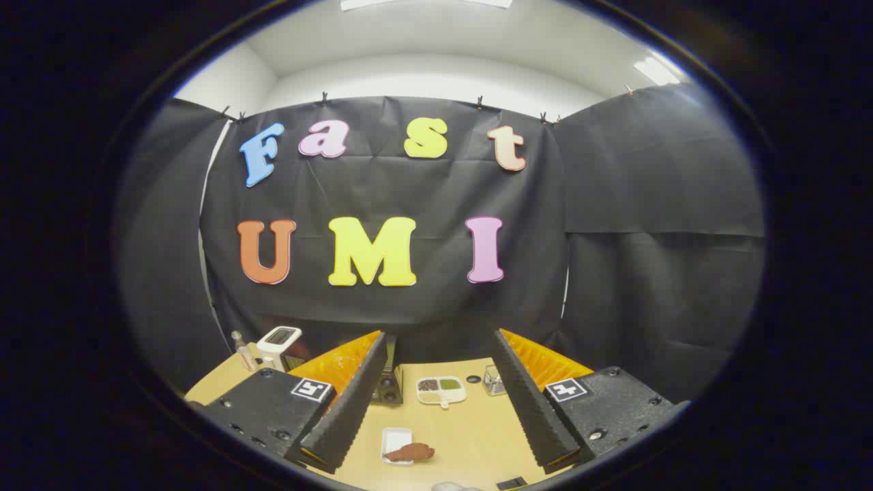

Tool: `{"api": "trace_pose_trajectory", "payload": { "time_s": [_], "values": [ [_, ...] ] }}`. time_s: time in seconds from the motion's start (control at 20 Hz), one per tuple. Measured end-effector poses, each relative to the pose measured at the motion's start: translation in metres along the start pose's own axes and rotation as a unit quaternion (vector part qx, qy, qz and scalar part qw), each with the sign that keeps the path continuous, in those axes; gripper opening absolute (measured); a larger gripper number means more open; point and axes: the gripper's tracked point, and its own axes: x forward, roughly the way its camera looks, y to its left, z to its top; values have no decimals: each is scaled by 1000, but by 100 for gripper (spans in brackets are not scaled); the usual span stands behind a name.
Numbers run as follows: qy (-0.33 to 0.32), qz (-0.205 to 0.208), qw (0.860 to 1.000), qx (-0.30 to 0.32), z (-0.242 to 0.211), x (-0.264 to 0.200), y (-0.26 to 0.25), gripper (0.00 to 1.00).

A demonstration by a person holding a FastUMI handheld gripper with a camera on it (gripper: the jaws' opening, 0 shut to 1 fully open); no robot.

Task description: Open the toaster oven, put the food inside, and close the toaster oven door.

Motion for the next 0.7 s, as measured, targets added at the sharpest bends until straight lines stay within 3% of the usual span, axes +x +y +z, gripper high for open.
{"api": "trace_pose_trajectory", "payload": {
  "time_s": [0.55,0.7],
  "values": [
    [-6,5,1000,9,2,18,23,99],
    [-7,-14,1000,17,0,31,25,99]
  ]
}}
